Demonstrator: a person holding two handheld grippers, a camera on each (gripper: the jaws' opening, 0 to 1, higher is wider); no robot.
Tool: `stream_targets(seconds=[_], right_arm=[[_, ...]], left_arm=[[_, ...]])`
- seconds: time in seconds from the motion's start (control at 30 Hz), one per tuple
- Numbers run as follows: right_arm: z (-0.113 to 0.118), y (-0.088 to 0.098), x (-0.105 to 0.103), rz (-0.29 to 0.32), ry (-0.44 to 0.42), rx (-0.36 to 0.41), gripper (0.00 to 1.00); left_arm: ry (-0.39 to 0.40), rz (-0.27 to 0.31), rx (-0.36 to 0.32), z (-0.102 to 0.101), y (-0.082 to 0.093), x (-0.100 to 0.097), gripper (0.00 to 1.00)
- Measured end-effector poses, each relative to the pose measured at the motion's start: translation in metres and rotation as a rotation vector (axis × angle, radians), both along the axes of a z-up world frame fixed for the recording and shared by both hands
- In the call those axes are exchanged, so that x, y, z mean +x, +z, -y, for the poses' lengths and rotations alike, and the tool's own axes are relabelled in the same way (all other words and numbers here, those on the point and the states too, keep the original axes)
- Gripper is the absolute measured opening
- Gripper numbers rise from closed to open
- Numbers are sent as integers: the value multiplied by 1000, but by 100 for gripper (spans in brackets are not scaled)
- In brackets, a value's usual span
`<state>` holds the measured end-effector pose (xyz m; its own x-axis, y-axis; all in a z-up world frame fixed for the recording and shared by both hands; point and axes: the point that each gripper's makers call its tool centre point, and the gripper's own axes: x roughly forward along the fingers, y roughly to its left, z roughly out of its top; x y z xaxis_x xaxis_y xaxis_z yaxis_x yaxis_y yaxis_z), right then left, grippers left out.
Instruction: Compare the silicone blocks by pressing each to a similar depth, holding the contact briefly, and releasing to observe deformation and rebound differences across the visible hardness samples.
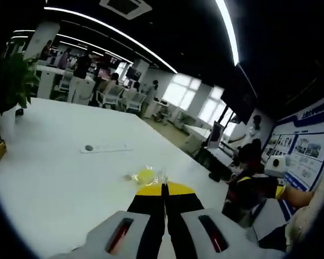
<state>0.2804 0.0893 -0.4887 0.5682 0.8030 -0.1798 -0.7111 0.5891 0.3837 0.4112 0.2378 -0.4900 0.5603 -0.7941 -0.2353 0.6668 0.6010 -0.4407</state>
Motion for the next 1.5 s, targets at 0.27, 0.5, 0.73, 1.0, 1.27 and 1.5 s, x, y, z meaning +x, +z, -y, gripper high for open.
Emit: stream_targets(seconds=[0.27,0.5,0.73,1.0,1.27,1.5], right_arm=[[-10,7,6,20,85,-40,72],[-22,17,14,52,143,-72,72],[-40,30,28,109,215,-115,70],[-56,33,51,137,263,-148,73],[-76,11,73,133,335,-238,74],[-95,-15,83,87,415,-277,71]], left_arm=[[-81,38,35,10,25,-23,0],[-118,60,58,16,38,-37,0],[-161,75,71,22,45,-47,0],[-217,87,80,30,47,-53,0],[-258,72,96,36,41,-52,0],[-299,52,104,44,34,-53,0]])
